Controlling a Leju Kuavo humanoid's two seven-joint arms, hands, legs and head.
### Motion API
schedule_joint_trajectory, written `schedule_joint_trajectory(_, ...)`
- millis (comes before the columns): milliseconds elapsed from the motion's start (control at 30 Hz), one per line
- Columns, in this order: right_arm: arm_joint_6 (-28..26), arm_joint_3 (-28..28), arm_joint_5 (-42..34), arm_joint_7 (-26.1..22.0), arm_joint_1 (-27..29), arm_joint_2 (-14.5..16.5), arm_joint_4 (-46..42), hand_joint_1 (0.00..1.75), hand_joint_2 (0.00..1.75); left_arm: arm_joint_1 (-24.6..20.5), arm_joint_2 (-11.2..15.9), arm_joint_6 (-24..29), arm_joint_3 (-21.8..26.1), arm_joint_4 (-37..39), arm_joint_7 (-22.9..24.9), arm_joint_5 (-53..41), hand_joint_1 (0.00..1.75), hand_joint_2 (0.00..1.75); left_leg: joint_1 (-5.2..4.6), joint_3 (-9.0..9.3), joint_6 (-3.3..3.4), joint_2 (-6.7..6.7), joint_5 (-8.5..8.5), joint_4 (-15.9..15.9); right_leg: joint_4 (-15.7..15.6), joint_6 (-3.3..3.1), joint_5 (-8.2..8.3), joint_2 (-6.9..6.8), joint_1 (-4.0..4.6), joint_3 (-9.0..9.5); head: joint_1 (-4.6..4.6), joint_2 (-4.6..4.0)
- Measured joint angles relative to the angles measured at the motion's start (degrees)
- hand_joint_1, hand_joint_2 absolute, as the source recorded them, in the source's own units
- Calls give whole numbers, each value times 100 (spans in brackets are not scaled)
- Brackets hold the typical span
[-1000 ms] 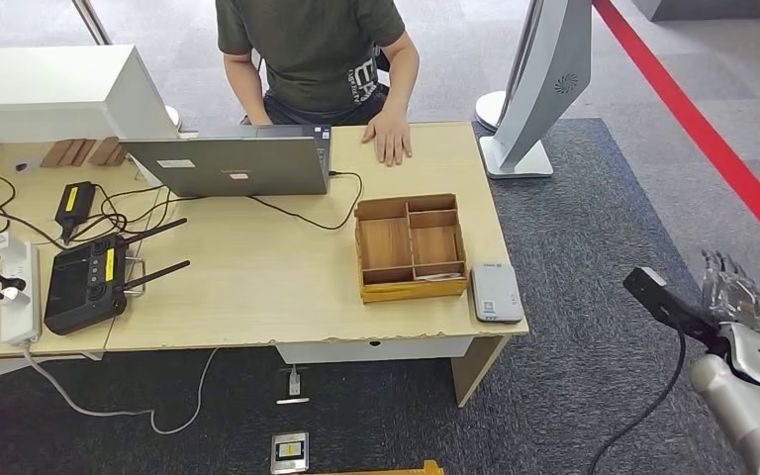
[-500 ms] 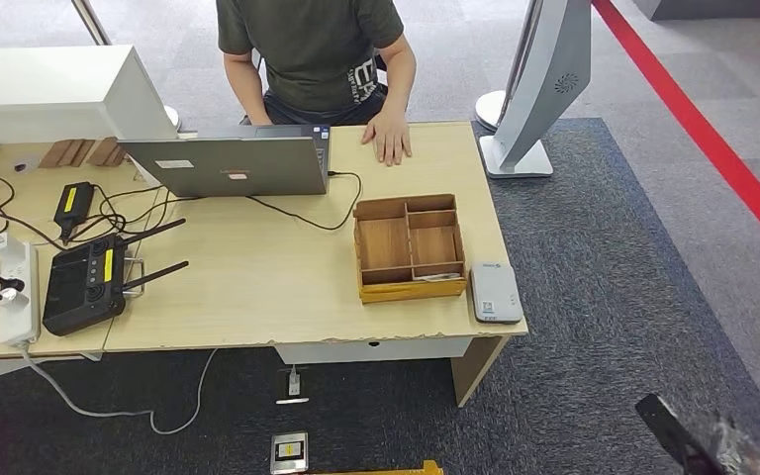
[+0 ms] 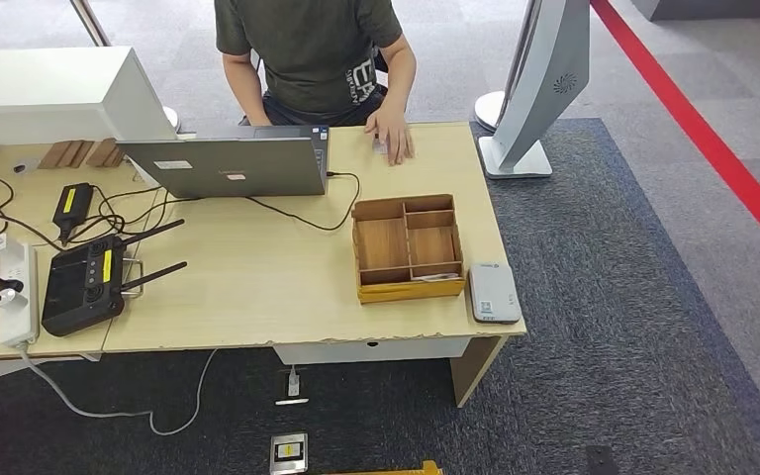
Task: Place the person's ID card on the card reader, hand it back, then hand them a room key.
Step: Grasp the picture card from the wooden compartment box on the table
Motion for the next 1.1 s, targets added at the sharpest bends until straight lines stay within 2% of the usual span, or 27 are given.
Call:
schedule_joint_trajectory(200, 99, -301, 45, -148, 1, 297, 93, 0, 0, 1, 39, 8, 37, 0, -52, 25, 0, 0, 0, 0, 0, 0, 0, 0, 1, 0, 0, 0, -2, 1, -1, 0)
schedule_joint_trajectory(433, 186, -490, 97, -652, -1, 349, 137, 0, 0, 4, 75, 48, 108, 0, -181, 86, 0, 0, -2, 1, 0, 0, 0, 0, 0, 0, 0, 0, -5, 2, 1, 0)
schedule_joint_trajectory(767, 197, -584, 217, -416, -11, 327, 191, 0, 0, 7, 71, 163, 135, 0, 129, 137, 0, 0, -3, 1, 0, 0, 0, 0, 0, 0, 0, 0, -3, 2, 1, 0)
schedule_joint_trajectory(900, 198, -589, 211, -475, -11, 325, 193, 0, 0, 6, 77, 163, 137, 0, 153, 133, 0, 0, -3, 1, 0, 0, 0, 0, 1, 0, 0, 0, -3, 3, 1, 0)
schedule_joint_trajectory(1000, 202, -612, 67, -1029, -27, 278, 192, 0, 0, 8, 88, 138, 137, 1, 119, 116, 0, 0, -4, -3, 0, -1, 0, 0, 1, 0, 1, 0, -5, 6, 1, 0)
schedule_joint_trajectory(1100, 300, -689, -310, -2270, -196, 84, 140, 0, 0, 10, 113, 70, 137, 2, 104, 48, 0, 0, -7, -9, 1, 2, 1, -1, 4, 2, 7, 4, -14, 6, 0, 0)
